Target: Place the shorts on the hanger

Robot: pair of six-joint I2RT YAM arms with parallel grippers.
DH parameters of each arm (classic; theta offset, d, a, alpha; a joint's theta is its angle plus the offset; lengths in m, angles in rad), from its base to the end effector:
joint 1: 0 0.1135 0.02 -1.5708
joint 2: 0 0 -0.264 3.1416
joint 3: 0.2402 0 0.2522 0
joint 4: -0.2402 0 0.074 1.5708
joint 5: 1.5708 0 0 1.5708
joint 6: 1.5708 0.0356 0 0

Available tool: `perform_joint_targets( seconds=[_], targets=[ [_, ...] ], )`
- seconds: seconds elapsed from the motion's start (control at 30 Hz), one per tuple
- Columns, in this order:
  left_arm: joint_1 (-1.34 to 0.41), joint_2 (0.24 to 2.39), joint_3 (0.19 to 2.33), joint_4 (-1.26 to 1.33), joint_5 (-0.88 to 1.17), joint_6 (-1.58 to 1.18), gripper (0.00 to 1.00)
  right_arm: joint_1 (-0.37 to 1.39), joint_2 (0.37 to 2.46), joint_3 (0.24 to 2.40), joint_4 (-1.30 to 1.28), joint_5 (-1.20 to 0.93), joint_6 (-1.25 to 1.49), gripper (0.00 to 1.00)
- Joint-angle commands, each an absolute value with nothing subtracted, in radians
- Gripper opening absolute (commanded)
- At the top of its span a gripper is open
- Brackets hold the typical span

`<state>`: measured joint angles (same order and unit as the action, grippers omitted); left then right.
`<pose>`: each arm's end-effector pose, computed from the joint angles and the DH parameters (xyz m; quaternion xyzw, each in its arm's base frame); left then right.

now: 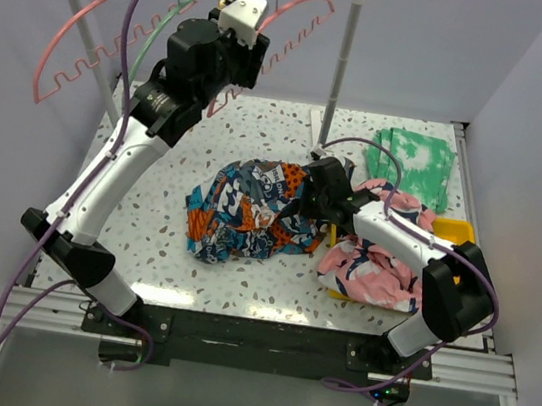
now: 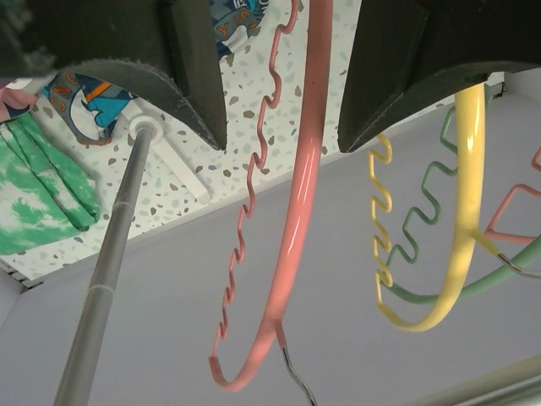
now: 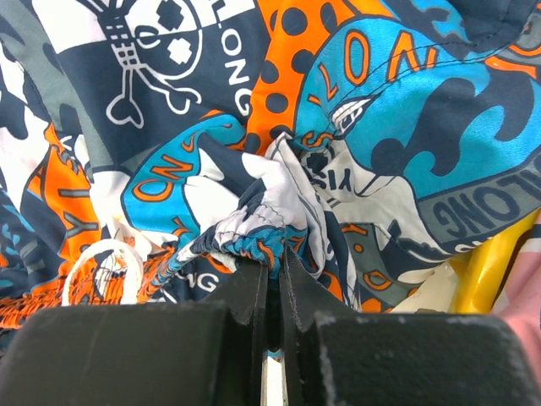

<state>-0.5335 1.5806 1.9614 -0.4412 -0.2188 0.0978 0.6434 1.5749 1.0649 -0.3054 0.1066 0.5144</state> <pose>0.2935 -0.1643 0.5177 0.1536 0.7113 -0.0696 0.6824 0.2736 0.2004 0.2306 -0.0402 0.9275 0.1600 0.3354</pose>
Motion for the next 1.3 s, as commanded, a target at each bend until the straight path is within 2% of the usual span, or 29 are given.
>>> perform_joint_targets(
  seconds=[0.0, 0.2, 0.6, 0.7, 0.73, 0.83, 1.27],
  targets=[
    [-0.515, 1.582, 1.934, -0.413, -0.186, 0.094, 0.59, 0.644, 1.569, 1.081, -0.275, 0.078, 0.502, 0.00],
    [-0.509, 1.569, 1.891, -0.407, -0.153, 0.072, 0.53, 0.646, 1.578, 1.083, -0.273, 0.064, 0.502, 0.00],
    [-0.509, 1.589, 1.894, -0.380, -0.137, 0.034, 0.35, 0.646, 1.572, 1.083, -0.279, 0.058, 0.499, 0.00],
    [-0.509, 1.608, 1.923, -0.393, -0.141, 0.035, 0.22, 0.646, 1.569, 1.083, -0.282, 0.060, 0.497, 0.00],
    [-0.509, 1.615, 1.930, -0.396, -0.143, 0.035, 0.12, 0.646, 1.566, 1.085, -0.284, 0.060, 0.495, 0.00],
    [-0.509, 1.623, 1.953, -0.397, -0.140, 0.044, 0.00, 0.646, 1.566, 1.089, -0.293, 0.060, 0.492, 0.00],
    [-0.511, 1.580, 1.965, -0.318, -0.159, 0.089, 0.00, 0.646, 1.578, 1.134, -0.305, 0.046, 0.465, 0.00]
  ],
)
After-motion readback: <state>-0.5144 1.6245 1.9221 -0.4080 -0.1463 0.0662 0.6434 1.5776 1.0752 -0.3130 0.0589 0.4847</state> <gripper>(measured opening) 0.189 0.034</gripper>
